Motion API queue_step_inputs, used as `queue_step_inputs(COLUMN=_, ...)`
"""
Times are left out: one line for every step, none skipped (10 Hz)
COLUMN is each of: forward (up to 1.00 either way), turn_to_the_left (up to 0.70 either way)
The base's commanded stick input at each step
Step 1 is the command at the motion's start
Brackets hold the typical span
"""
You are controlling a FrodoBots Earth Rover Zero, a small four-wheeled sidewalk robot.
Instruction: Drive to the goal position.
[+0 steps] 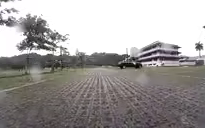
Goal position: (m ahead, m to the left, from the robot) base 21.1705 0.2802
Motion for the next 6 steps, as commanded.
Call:
queue_step_inputs(forward=0.7, turn_to_the_left=0.0)
queue_step_inputs(forward=0.7, turn_to_the_left=0.0)
queue_step_inputs(forward=0.7, turn_to_the_left=0.0)
queue_step_inputs(forward=0.7, turn_to_the_left=0.0)
queue_step_inputs(forward=0.7, turn_to_the_left=0.0)
queue_step_inputs(forward=0.7, turn_to_the_left=0.0)
